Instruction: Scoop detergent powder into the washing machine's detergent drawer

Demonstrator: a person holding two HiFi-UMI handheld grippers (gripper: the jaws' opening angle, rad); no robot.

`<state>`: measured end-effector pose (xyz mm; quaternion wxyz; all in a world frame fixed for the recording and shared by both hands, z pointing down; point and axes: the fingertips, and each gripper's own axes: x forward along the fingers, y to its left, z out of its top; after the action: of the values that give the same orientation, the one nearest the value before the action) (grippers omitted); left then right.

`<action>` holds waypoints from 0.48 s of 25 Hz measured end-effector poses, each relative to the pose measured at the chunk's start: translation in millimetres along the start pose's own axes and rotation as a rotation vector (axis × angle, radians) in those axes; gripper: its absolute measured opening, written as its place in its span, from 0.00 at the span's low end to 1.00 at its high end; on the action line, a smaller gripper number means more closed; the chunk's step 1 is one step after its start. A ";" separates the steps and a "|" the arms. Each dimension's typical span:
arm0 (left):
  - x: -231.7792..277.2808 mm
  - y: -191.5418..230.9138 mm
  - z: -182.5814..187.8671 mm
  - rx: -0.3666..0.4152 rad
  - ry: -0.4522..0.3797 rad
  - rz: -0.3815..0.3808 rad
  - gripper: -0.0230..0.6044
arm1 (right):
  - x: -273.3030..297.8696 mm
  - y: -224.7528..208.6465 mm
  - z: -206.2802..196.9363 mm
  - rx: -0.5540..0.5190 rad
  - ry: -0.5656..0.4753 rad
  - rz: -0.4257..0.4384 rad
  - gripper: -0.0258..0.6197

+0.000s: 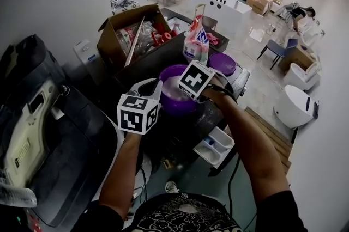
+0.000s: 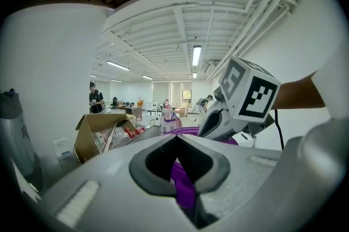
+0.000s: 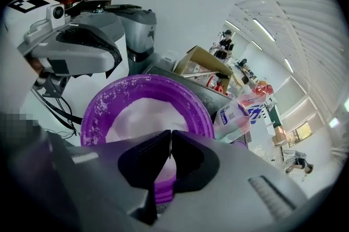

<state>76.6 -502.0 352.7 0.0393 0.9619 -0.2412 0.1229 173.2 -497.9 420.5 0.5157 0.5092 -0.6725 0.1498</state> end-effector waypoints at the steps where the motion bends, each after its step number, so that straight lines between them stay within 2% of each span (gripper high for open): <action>1: 0.7 -0.7 0.9 0.002 -0.001 -0.002 0.04 | 0.2 1.5 -0.8 -0.002 0.018 0.011 0.10; 12: -2.7 -2.8 -1.3 0.003 -0.003 -0.004 0.04 | 2.7 26.5 1.0 -0.023 0.116 0.118 0.10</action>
<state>75.4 -498.1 353.2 0.0379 0.9626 -0.2391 0.1219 150.6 -488.5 430.9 0.5497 0.4531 -0.6722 0.2016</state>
